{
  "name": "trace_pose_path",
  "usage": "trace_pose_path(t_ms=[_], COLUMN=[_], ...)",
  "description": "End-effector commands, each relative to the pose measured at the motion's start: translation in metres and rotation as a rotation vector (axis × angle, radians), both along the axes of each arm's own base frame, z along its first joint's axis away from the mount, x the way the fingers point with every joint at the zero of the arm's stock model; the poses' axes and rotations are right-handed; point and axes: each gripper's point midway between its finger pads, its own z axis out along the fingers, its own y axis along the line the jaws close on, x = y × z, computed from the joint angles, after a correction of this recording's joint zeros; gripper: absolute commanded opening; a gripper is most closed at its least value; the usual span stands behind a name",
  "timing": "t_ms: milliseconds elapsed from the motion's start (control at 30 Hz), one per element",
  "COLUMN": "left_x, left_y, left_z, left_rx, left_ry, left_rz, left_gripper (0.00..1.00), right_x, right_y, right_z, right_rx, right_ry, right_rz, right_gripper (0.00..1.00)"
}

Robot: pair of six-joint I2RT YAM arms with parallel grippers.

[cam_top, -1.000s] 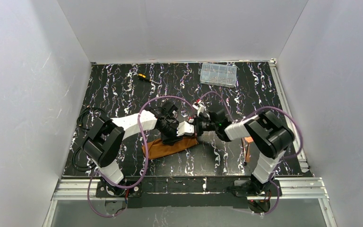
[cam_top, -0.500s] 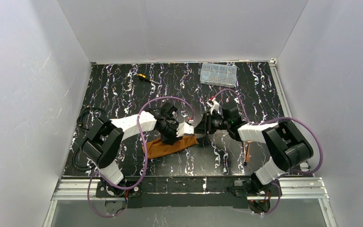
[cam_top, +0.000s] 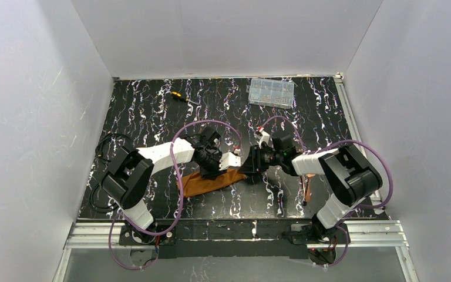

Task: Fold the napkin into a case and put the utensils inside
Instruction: Grasp the top corner of the smaller rectangle folded napkin from the folded napkin.

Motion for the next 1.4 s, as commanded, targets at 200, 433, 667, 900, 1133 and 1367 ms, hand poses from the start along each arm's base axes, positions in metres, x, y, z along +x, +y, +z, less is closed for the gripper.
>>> trace_pose_path(t_ms=[200, 433, 667, 900, 1133, 1367], left_x=[-0.002, -0.004, -0.003, -0.006, -0.007, -0.013], left_y=[0.018, 0.018, 0.018, 0.02, 0.014, 0.007], left_z=[-0.008, -0.007, -0.005, -0.005, 0.0, 0.013], left_rx=[0.079, 0.077, 0.077, 0.079, 0.052, 0.015], left_ry=[-0.008, -0.002, -0.004, -0.001, 0.012, 0.047], left_rz=[-0.017, -0.02, -0.023, -0.031, -0.038, -0.062], left_gripper=[0.2, 0.2, 0.22, 0.22, 0.22, 0.27], right_x=[0.013, 0.011, 0.012, 0.008, 0.017, 0.03], right_y=[0.027, 0.031, 0.028, 0.027, 0.038, 0.044], right_z=[0.012, 0.009, 0.026, 0.029, 0.034, 0.036], right_rx=[0.033, 0.03, 0.023, 0.035, 0.056, 0.033], right_ry=[-0.088, -0.087, -0.133, -0.142, -0.152, -0.175], right_rz=[0.037, 0.047, 0.045, 0.047, 0.072, 0.08], right_gripper=[0.49, 0.32, 0.19, 0.17, 0.09, 0.09])
